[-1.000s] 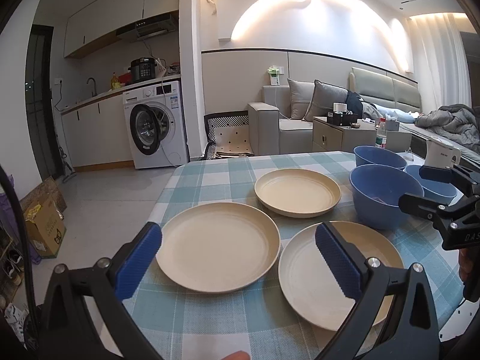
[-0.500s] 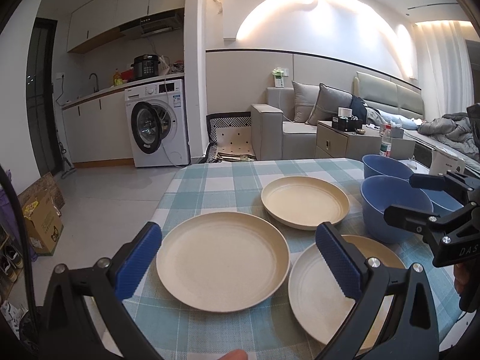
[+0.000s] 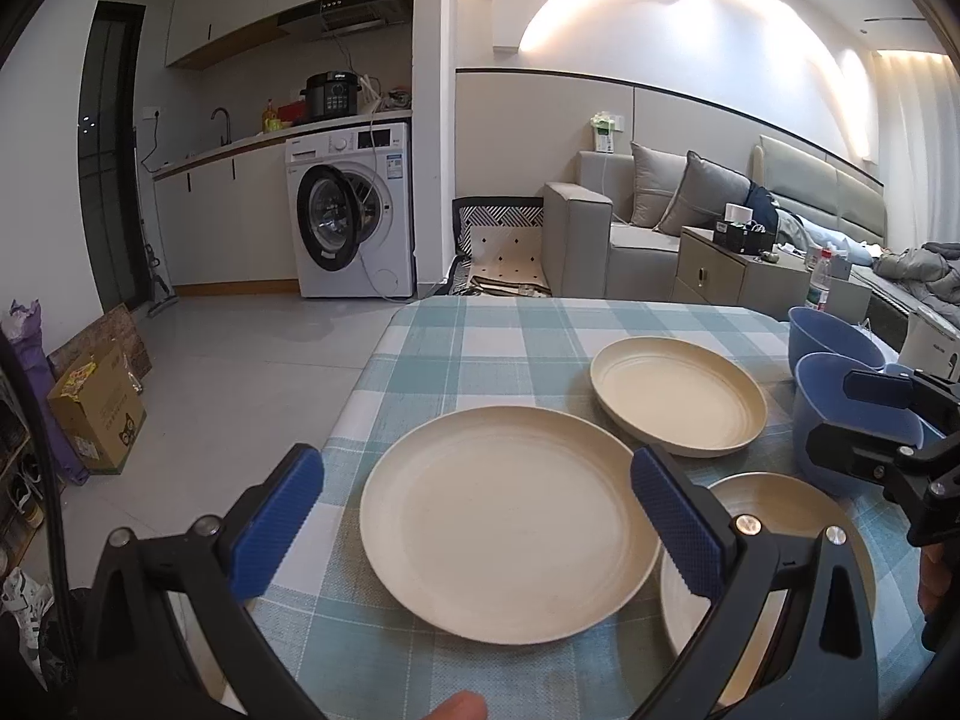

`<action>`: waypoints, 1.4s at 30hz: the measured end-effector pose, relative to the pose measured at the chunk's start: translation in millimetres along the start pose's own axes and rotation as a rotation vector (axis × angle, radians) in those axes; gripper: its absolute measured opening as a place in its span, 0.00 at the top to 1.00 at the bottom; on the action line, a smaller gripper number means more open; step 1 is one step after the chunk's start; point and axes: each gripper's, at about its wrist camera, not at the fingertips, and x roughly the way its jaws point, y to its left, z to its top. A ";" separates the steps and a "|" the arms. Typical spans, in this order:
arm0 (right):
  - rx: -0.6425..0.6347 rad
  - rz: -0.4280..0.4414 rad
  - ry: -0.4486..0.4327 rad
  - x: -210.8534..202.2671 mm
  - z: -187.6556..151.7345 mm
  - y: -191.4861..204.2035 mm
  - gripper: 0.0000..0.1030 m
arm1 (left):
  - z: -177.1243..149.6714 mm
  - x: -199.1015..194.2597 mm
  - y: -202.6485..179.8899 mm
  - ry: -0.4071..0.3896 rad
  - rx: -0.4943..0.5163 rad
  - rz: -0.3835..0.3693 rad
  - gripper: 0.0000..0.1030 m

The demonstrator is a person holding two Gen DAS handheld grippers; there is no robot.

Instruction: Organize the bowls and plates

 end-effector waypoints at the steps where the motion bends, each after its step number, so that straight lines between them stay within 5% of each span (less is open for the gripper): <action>1: -0.001 0.005 0.008 3.9 0.5 1.2 0.00 | -1.6 2.2 1.2 0.006 -0.001 -0.001 0.00; 29: -0.014 0.087 0.218 99.6 19.1 18.5 0.01 | -23.3 53.0 35.8 0.180 -0.056 0.062 0.00; 39: -0.022 0.136 0.308 133.7 12.9 24.8 0.26 | -30.6 62.3 44.5 0.222 -0.054 0.072 0.02; 42: -0.030 0.149 0.328 142.3 10.7 27.4 0.30 | -32.3 65.8 42.1 0.240 -0.041 0.071 0.09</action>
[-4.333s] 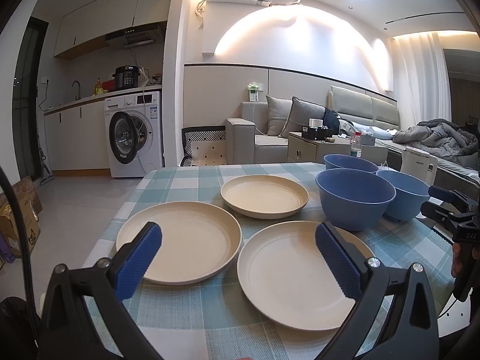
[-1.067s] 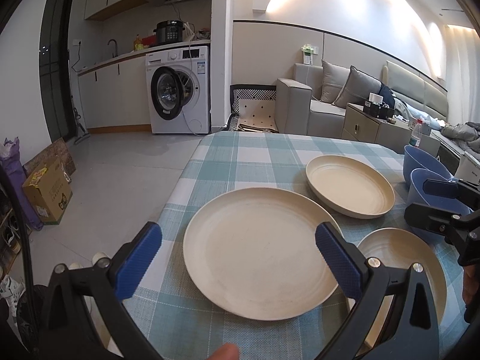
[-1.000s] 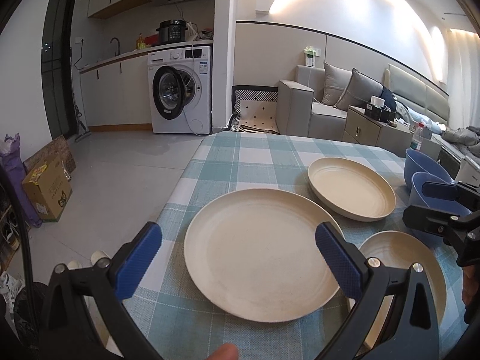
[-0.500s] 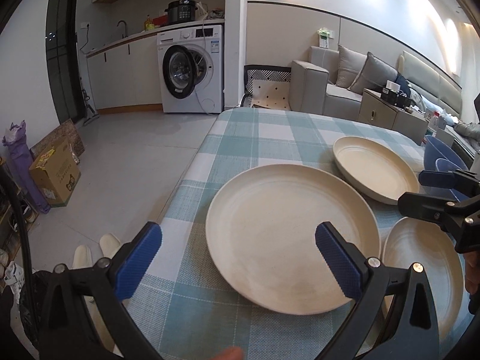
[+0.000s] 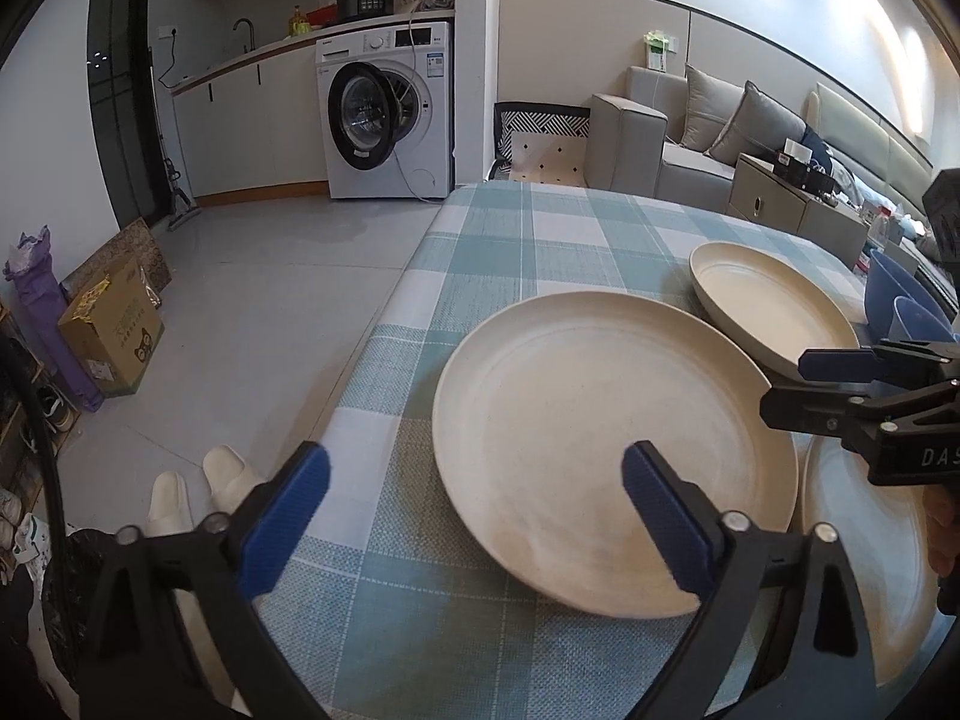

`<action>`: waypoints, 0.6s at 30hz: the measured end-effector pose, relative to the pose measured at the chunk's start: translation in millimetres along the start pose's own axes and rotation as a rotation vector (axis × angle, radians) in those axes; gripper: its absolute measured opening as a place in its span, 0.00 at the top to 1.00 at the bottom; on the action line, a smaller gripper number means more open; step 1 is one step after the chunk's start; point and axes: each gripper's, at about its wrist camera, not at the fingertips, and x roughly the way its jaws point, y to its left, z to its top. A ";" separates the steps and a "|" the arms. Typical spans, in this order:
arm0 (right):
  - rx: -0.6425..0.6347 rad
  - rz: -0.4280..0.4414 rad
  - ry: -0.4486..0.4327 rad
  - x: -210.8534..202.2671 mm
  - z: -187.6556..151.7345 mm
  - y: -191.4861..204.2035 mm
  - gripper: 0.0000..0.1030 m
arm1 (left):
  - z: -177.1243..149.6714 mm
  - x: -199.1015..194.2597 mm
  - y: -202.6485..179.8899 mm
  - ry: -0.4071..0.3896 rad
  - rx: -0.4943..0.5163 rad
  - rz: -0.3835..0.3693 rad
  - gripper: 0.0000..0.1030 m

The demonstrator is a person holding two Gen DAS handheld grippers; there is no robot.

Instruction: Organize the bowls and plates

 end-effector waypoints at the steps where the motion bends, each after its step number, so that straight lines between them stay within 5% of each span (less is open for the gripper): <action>1: 0.000 0.001 0.008 2.8 0.1 -0.1 0.30 | -0.7 1.8 -0.6 0.010 0.002 -0.001 0.10; 11: 0.007 0.001 0.039 22.3 5.4 -1.2 0.34 | -6.4 15.6 0.9 0.080 -0.012 -0.026 0.28; 18: 0.008 -0.017 0.074 30.4 3.4 -0.6 0.48 | -9.3 19.7 3.1 0.110 -0.024 -0.030 0.46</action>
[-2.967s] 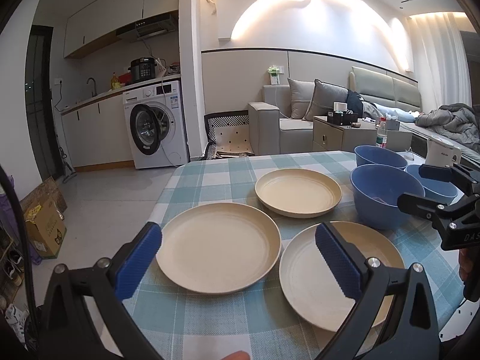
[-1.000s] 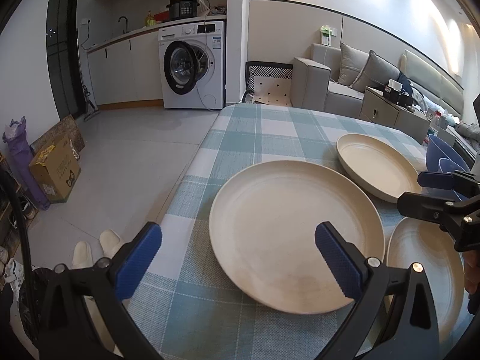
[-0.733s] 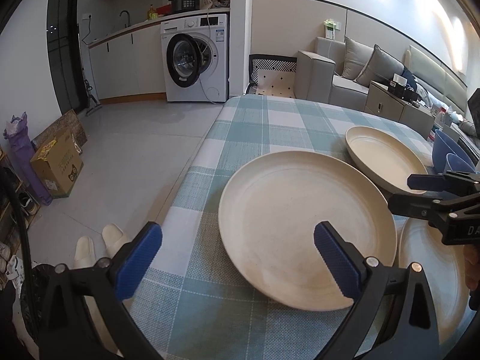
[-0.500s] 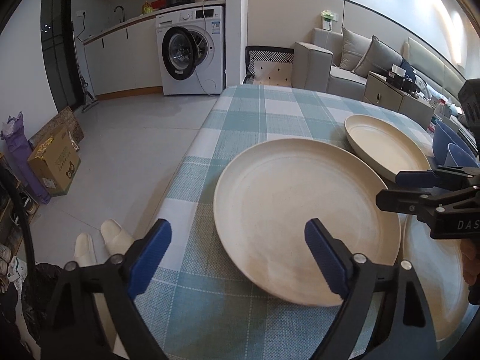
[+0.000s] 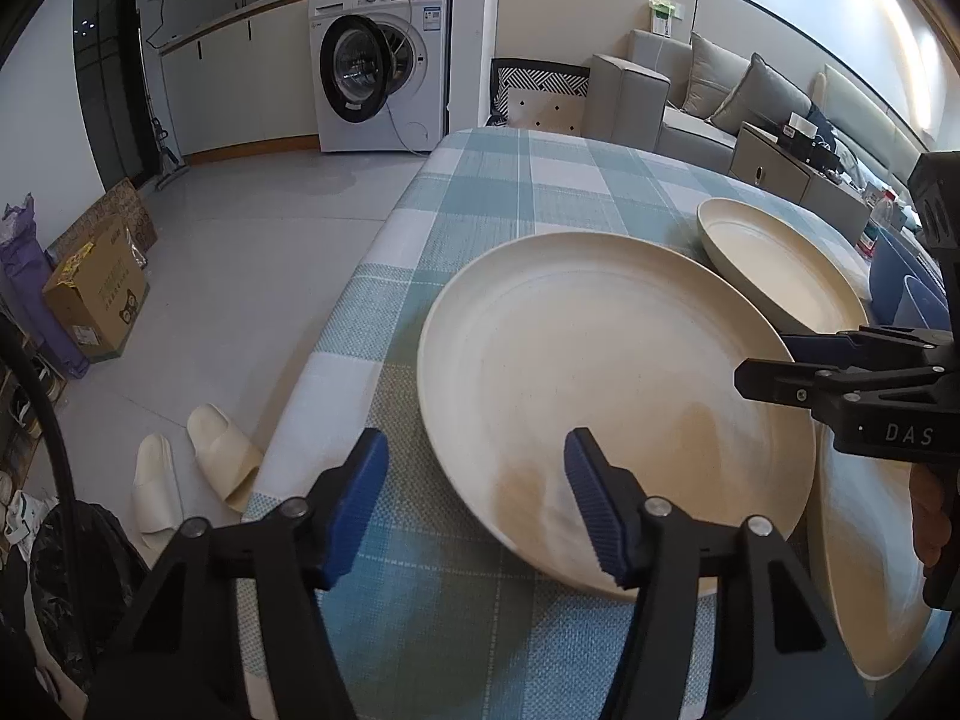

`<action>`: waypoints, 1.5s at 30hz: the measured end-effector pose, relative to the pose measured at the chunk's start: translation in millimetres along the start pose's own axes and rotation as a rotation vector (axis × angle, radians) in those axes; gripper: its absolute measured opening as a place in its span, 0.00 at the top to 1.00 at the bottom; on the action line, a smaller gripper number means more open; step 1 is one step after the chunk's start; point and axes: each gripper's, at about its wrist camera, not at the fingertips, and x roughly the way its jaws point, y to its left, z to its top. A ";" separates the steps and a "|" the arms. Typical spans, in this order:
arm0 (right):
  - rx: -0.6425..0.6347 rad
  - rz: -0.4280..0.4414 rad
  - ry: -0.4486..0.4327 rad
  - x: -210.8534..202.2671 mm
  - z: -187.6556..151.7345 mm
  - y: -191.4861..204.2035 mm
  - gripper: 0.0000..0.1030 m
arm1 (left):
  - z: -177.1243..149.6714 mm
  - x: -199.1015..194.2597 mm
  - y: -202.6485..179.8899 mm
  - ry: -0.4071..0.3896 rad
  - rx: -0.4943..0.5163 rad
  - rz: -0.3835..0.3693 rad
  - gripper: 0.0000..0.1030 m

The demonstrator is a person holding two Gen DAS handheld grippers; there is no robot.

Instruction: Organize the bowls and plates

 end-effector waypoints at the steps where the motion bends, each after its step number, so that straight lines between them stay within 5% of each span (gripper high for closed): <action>1: -0.001 -0.004 0.003 0.6 -0.3 0.1 0.51 | -0.1 0.6 -0.5 0.004 0.002 0.001 0.48; 9: -0.011 -0.021 0.010 0.1 -1.3 1.2 0.64 | -4.9 6.3 -5.6 0.036 0.024 0.001 0.66; 23: -0.014 -0.024 -0.002 -1.0 -2.2 2.7 0.65 | -4.6 3.7 -3.6 0.043 0.019 -0.007 0.68; 45: -0.062 -0.053 -0.103 -39.4 -3.0 16.8 0.65 | 5.6 -32.5 -0.7 -0.053 -0.002 -0.016 0.68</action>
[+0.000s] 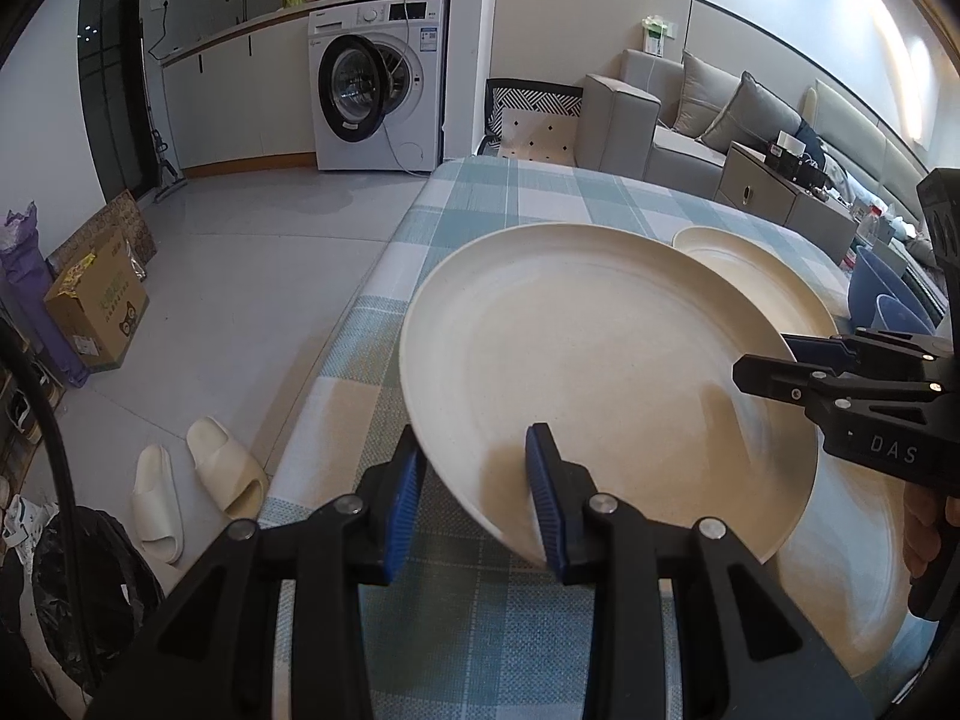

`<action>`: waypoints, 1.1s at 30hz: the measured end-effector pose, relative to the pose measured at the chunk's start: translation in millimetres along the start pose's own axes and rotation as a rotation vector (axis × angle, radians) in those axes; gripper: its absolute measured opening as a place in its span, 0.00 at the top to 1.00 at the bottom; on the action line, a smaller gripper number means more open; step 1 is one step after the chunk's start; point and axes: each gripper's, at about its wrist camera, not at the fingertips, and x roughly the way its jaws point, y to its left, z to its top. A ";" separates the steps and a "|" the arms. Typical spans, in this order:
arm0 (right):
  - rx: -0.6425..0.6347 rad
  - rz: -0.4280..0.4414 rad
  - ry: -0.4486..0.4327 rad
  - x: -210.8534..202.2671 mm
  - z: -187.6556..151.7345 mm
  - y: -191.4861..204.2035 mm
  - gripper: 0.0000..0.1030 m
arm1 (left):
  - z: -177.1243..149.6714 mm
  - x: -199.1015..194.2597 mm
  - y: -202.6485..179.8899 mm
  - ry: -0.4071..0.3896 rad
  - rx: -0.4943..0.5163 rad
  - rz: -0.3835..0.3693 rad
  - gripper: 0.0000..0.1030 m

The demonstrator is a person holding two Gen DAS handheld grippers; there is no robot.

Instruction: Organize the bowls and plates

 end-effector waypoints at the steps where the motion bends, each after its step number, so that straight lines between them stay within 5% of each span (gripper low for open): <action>1: -0.005 -0.004 -0.005 -2.9 0.1 1.2 0.65 | 0.8 -2.5 -0.4 -0.007 0.002 0.002 0.68; 33: 0.039 -0.055 -0.117 -105.0 -29.6 1.3 0.65 | 8.0 -63.7 -32.5 -0.119 0.078 -0.061 0.68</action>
